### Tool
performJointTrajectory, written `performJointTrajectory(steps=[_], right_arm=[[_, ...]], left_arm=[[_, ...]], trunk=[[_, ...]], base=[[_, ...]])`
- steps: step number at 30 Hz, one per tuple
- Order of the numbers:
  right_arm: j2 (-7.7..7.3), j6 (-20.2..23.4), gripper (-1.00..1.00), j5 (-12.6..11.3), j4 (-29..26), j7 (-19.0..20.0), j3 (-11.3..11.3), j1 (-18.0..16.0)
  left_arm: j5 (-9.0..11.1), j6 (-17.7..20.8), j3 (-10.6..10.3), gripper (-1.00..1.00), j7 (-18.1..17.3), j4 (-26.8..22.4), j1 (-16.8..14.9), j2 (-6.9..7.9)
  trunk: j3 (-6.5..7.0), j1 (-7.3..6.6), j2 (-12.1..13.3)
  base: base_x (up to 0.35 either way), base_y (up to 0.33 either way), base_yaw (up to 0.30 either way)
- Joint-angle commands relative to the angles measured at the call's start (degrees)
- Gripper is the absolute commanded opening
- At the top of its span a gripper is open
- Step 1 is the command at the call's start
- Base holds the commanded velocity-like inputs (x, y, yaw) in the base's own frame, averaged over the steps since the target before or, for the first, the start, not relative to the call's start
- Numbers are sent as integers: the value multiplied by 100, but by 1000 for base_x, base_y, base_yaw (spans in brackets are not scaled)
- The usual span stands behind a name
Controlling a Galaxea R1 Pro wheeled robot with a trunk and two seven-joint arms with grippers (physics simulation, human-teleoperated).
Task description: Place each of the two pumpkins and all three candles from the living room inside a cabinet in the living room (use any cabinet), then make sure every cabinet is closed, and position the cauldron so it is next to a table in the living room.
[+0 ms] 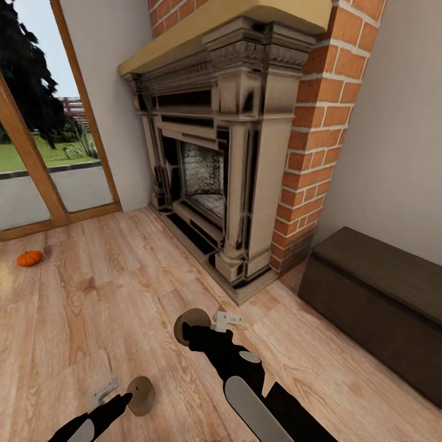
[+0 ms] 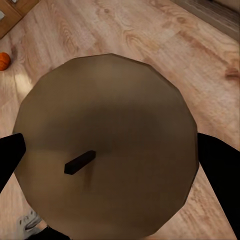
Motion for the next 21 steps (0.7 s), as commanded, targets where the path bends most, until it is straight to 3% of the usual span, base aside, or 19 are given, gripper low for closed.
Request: performJointTrajectory(steps=[1, 14, 21], right_arm=[[3, 14, -100, -24, -6, -41, 5, -6], [17, 9, -100, -24, 13, -35, 12, -6], [15, 9, -100, -24, 16, -27, 14, -6]], left_arm=[[50, 27, -58, 100, -23, -6, -3, -12], [50, 2, -173, 100, -96, -16, -2, -190], [46, -34, -571, 100, -98, -17, -2, -261]], trunk=[[-28, 1, -4], [-272, 29, -19], [-272, 29, -19]], base=[[0, 0, 0], [0, 0, 0], [3, 0, 0]])
